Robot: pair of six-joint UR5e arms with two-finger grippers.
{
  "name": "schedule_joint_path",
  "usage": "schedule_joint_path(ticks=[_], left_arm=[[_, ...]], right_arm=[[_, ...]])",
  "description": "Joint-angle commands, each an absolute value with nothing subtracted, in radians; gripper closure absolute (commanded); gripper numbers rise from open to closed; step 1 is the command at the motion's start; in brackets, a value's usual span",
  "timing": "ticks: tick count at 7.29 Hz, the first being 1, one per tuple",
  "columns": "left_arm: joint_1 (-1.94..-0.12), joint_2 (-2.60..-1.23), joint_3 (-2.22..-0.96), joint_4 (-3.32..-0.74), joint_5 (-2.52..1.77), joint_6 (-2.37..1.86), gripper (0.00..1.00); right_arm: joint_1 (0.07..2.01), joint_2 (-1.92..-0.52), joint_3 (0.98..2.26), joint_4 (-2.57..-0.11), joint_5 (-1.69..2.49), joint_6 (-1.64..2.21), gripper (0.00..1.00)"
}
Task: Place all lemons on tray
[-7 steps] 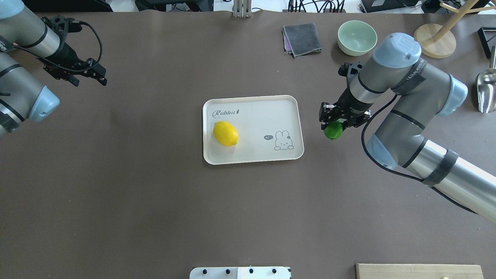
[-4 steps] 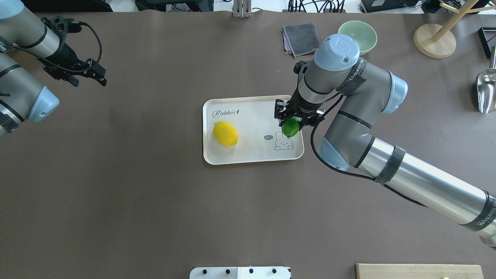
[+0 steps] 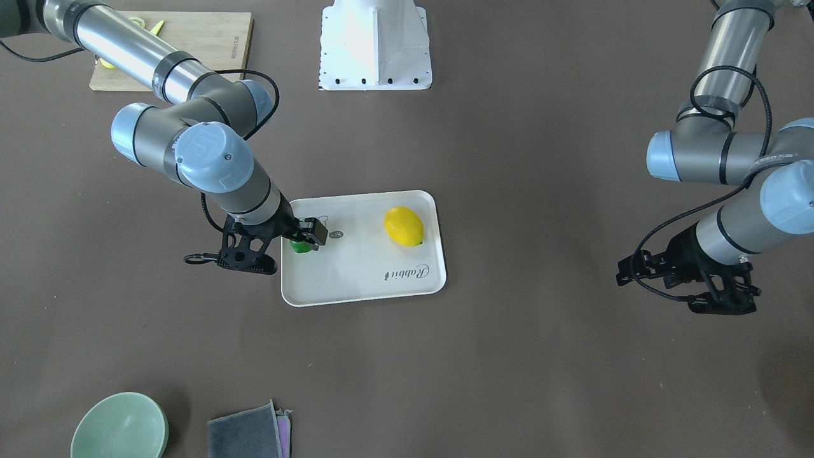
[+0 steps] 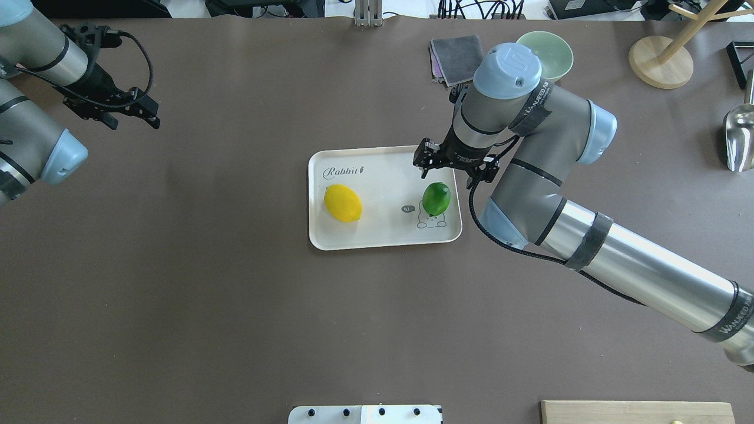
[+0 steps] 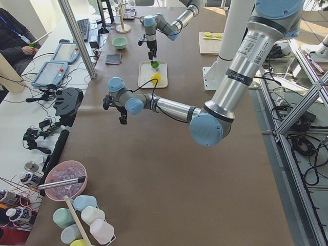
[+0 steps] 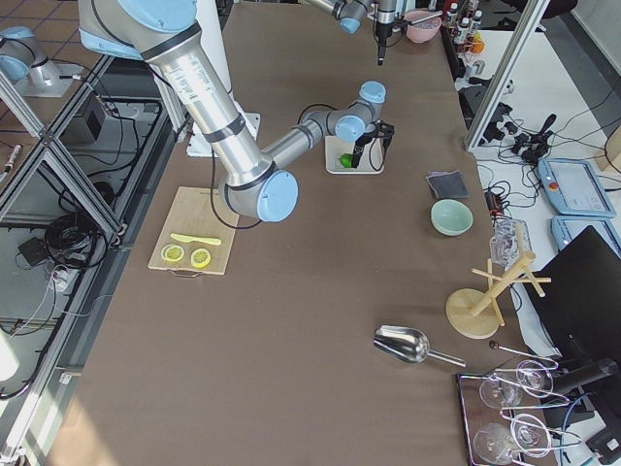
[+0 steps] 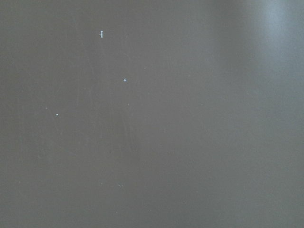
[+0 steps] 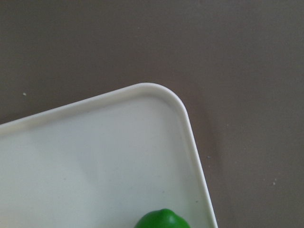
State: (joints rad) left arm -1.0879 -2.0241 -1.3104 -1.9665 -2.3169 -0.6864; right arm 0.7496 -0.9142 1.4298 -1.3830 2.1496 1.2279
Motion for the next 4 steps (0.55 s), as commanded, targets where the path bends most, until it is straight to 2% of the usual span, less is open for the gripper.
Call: schedule_joint_path(ticks=[1,4], left_arm=[[-1.165,-2.022,-1.292,-1.939,-2.336,-0.567,0.03],[-1.362,-1.990,-1.299,-1.694,-2.411,-0.164,0.03]], right_arm=[[0.866,-0.989,1.448,-1.454,2.160,1.012,0.00],[1.137,-1.240,1.575,-1.474,2.302,0.659,0.00]])
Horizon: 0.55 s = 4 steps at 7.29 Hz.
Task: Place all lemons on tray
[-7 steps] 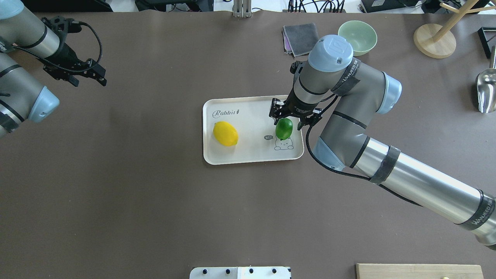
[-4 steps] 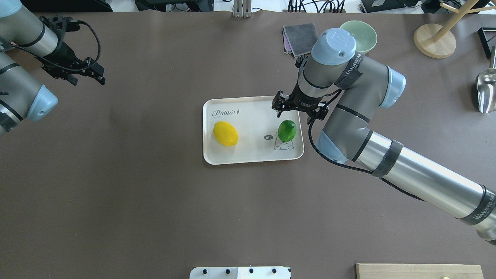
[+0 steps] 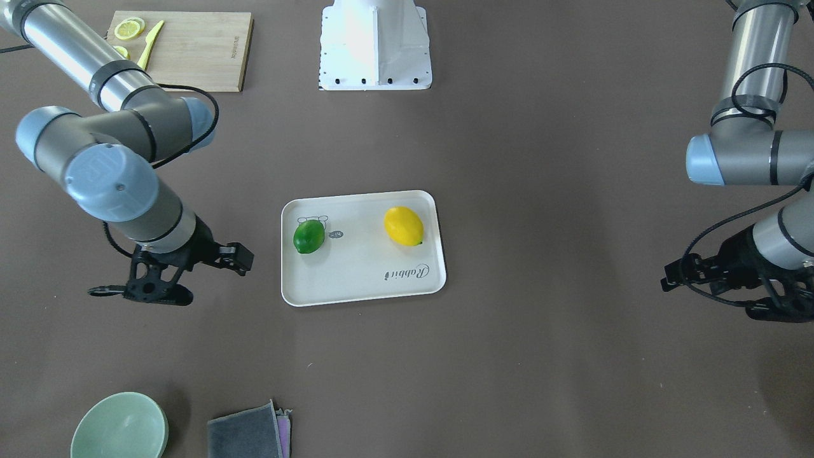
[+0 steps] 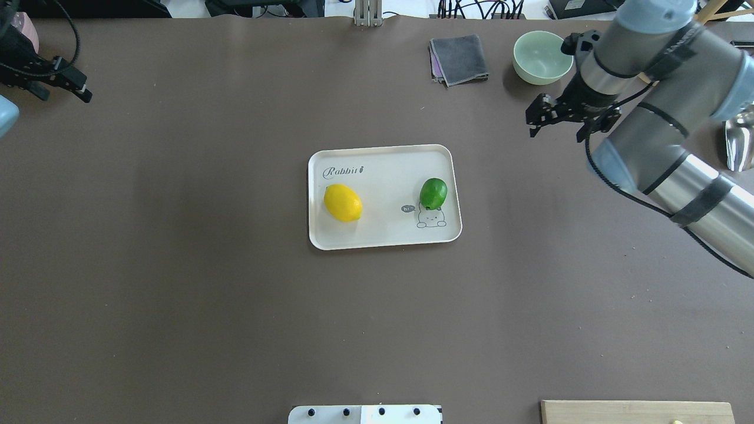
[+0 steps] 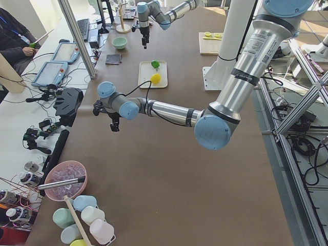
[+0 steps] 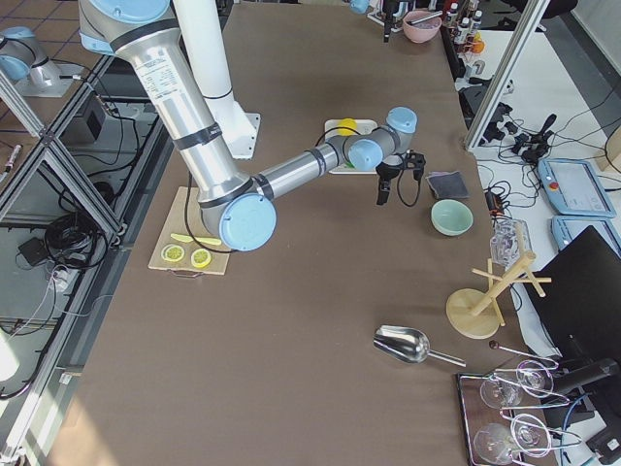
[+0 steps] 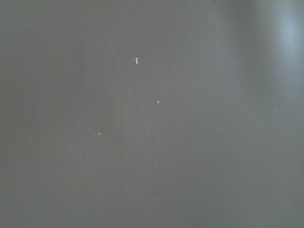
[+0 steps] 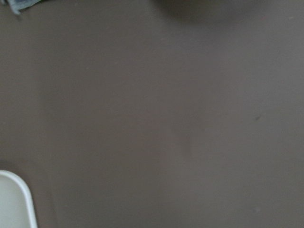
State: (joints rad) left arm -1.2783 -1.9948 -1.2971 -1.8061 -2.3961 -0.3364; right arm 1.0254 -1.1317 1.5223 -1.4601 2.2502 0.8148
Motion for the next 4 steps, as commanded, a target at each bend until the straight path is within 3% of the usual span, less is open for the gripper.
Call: schedule_joint_path(ticks=[1,4], left_arm=[[-1.426,-1.990,-1.295,-1.605,-2.405,-0.011,0.03],[-1.589,-1.952,-1.292,-1.448,-2.407,0.149,0.02]], right_arm=[[1.220,-1.320,1.629,-1.526,2.309,0.509,0.00],[1.426,-1.353,1.631,-1.780,2.298,0.058,0.00]])
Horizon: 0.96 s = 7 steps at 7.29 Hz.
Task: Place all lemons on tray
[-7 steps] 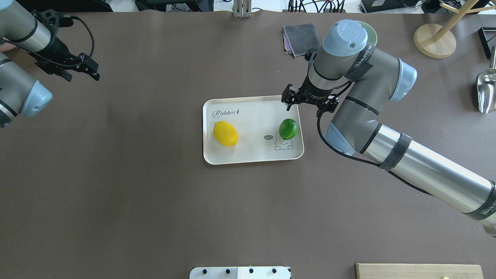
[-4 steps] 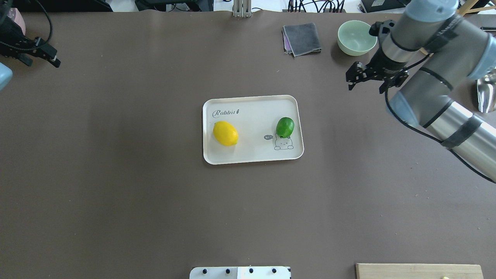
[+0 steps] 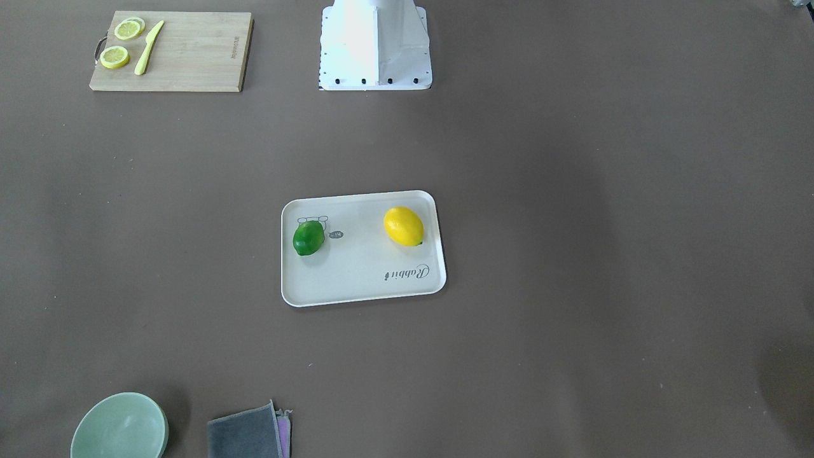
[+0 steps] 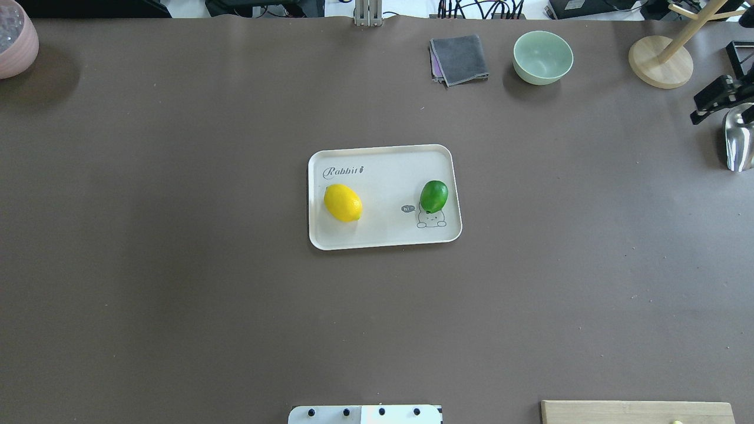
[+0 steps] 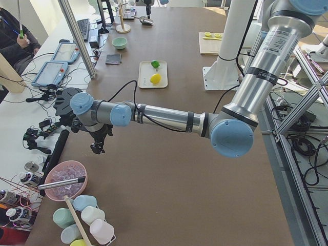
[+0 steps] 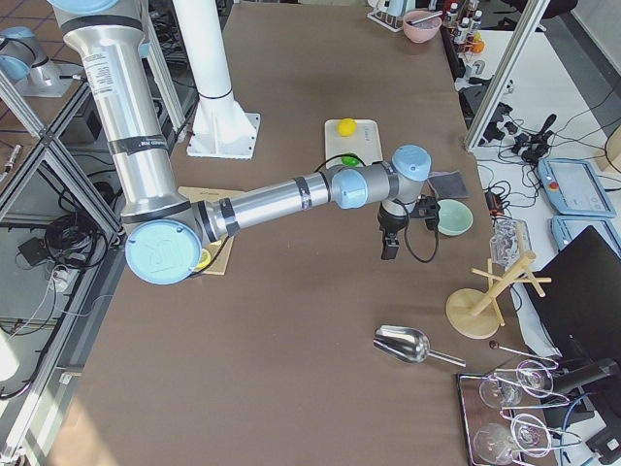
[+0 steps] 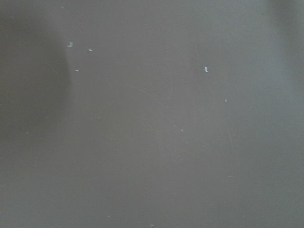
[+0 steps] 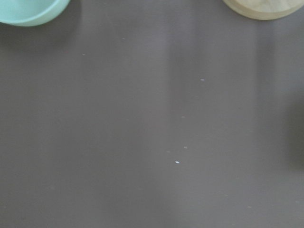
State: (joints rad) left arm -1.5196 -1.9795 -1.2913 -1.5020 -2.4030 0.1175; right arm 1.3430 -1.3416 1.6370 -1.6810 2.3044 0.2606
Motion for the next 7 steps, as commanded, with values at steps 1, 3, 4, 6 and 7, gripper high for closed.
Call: schedule_joint_path(ticks=[1,3,4,6,7], left_arm=[[-1.623,-1.910,-1.293,-1.445,-2.402,0.147,0.02],[-1.670,-1.853,-1.296,-1.459,-2.402,0.143,0.02],[-1.667,-1.853,-1.319,-1.457,-2.404,0.135,0.02],[-1.634,-1.871,-1.382,-1.485,-2.402,0.143,0.02],[-1.632,-1.855,-1.379,-1.505,-2.401,0.140,0.02]], right_arm=[[1.469,-1.362,1.628,-1.816,2.298,-0.001,0.00],[1.520,-1.474,1.646,-1.767,2.289,-0.008,0.00],[1.525,-1.527,1.644,-1.723,2.292,-0.006,0.00],[1.525,-1.581,1.646,-1.657,2.299,0.005,0.00],[1.525,-1.585,1.649,-1.657,2.299,0.008,0.00]])
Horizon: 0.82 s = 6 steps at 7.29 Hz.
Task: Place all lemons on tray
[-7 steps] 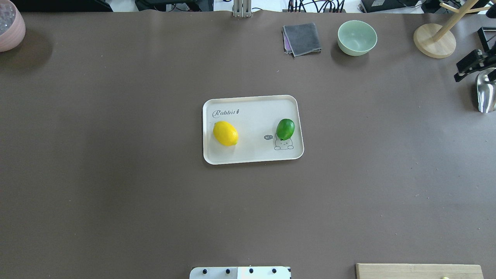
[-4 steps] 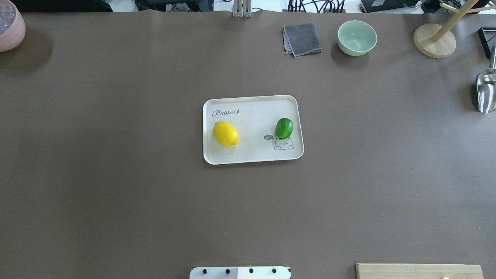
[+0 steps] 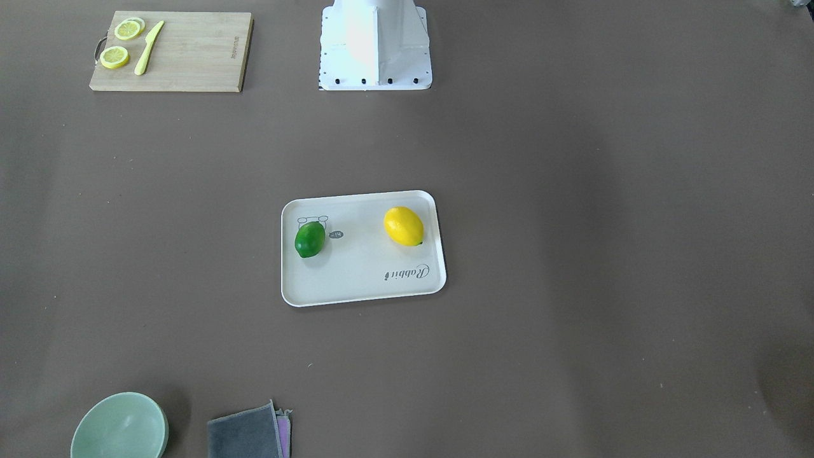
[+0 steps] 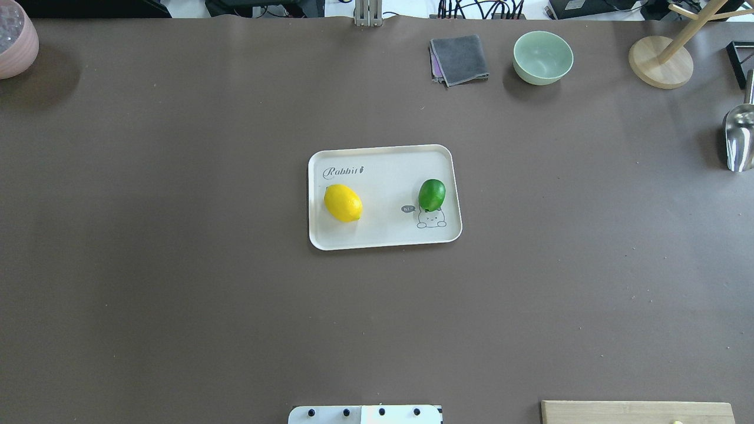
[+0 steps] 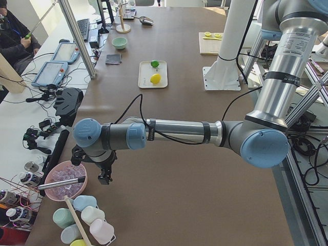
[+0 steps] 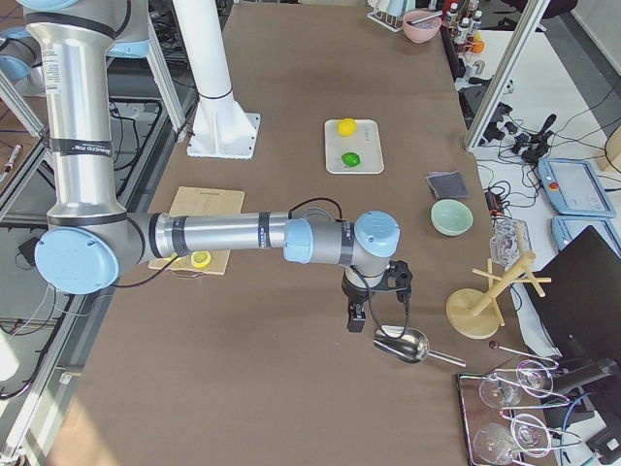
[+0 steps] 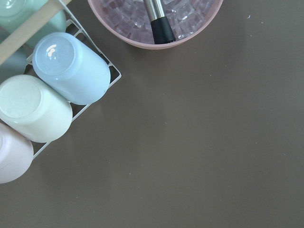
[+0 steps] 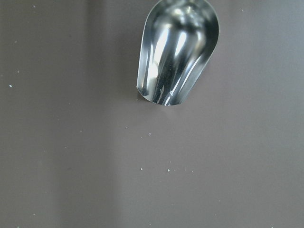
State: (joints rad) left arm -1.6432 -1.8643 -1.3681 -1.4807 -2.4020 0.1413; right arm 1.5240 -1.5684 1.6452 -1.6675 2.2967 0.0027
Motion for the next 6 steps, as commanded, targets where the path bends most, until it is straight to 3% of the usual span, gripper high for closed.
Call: schedule_joint_path(ticks=[1,6], left_arm=[[-1.632,-1.827,-1.367,-1.534,-2.402,0.141,0.02],[-1.631,-1.822,-1.390,-1.568,-2.398,0.137,0.02]], right_arm=[[1.525,-1.582,1.648,-1.657,2.298,0.012,0.00],[1.525,-1.577,1.649,-1.657,2.298,0.012,0.00]])
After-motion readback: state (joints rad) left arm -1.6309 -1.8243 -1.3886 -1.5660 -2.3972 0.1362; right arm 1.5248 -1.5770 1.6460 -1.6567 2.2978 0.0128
